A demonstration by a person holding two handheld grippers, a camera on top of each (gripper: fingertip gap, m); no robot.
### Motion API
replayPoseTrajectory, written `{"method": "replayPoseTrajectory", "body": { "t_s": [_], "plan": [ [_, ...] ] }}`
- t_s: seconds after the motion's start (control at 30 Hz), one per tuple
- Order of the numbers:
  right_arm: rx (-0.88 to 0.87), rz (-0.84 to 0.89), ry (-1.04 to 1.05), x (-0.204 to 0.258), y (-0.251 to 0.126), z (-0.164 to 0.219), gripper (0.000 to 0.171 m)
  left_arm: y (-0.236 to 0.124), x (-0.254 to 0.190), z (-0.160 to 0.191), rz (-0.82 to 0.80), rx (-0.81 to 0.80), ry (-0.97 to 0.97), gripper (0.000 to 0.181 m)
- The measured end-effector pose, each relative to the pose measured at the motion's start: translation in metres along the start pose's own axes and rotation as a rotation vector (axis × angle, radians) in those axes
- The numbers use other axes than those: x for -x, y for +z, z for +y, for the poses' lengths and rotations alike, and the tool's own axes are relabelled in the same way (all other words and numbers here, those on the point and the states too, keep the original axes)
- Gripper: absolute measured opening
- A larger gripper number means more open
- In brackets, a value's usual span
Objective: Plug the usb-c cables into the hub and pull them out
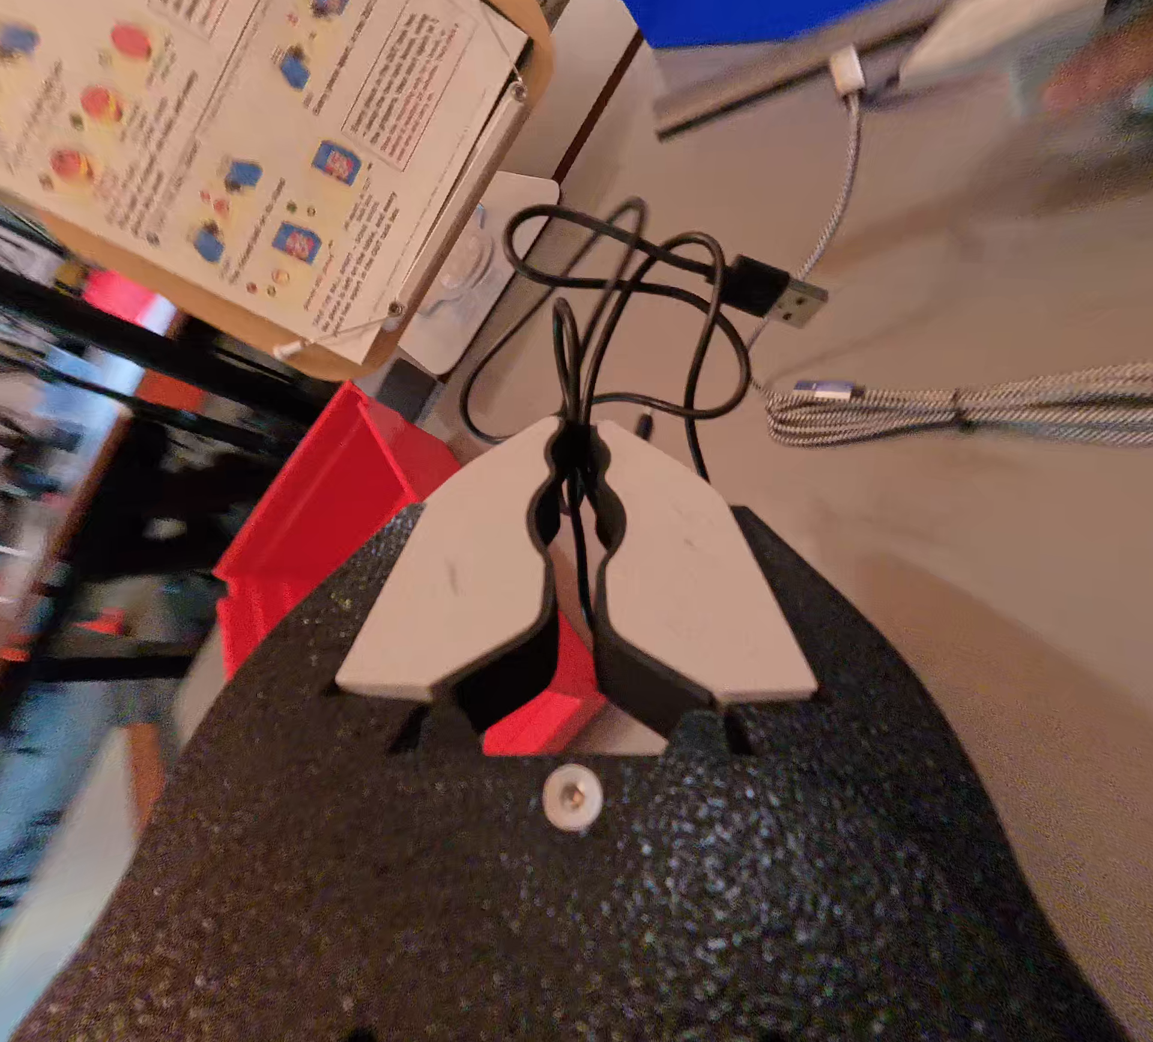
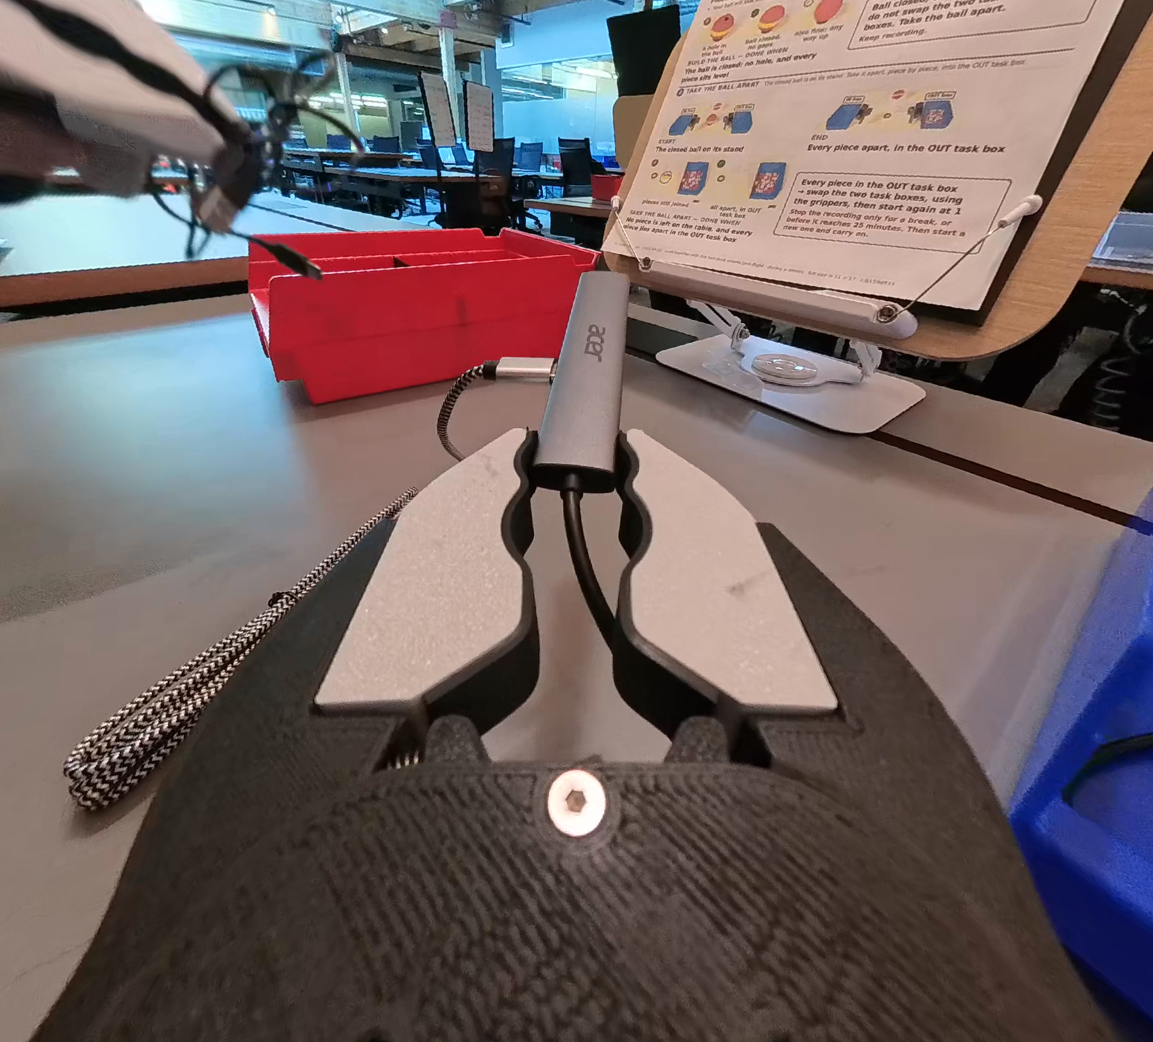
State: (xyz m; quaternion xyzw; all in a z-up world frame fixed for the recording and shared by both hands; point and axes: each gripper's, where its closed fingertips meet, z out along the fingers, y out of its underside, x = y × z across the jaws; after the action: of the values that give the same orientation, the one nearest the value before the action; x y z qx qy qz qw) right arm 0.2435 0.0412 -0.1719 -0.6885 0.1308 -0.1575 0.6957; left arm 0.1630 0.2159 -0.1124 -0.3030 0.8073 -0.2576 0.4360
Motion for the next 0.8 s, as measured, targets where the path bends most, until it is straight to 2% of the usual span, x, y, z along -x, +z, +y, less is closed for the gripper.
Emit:
{"method": "replayPoseTrajectory", "body": {
  "t_s": [0.07, 0.13, 0.27, 0.37, 0.53, 0.6, 0.7, 0.8],
  "plan": [
    [0.0, -0.003, -0.006, 0.001, 0.0, 0.0, 0.024, 0.012, -0.022, 0.01, -0.074, -0.036, 0.189, 0.005],
    [0.001, -0.004, -0.011, 0.002, 0.0, 0.0, 0.024, 0.024, -0.052, 0.027, -0.051, -0.035, 0.306, 0.005],
    [0.004, -0.008, -0.016, 0.003, 0.0, 0.0, 0.024, 0.039, -0.101, 0.064, 0.131, 0.035, 0.171, 0.006],
    [0.006, -0.009, -0.016, 0.003, 0.001, 0.001, 0.024, 0.033, -0.134, 0.07, 0.327, 0.033, 0.077, 0.007],
    [0.014, -0.013, -0.023, 0.004, 0.001, 0.002, 0.024, 0.013, -0.164, 0.071, 0.547, 0.086, 0.017, 0.036],
    [0.015, -0.013, -0.024, 0.004, 0.002, 0.002, 0.024, 0.004, -0.162, 0.058, 0.6, 0.052, -0.09, 0.04],
    [0.017, -0.014, -0.026, 0.004, 0.002, 0.002, 0.024, 0.0, -0.138, 0.034, 0.606, -0.027, -0.396, 0.036],
    [0.019, -0.016, -0.03, 0.005, 0.002, 0.002, 0.024, 0.013, -0.108, 0.056, 0.538, 0.121, -0.725, 0.034]
  ]
}}
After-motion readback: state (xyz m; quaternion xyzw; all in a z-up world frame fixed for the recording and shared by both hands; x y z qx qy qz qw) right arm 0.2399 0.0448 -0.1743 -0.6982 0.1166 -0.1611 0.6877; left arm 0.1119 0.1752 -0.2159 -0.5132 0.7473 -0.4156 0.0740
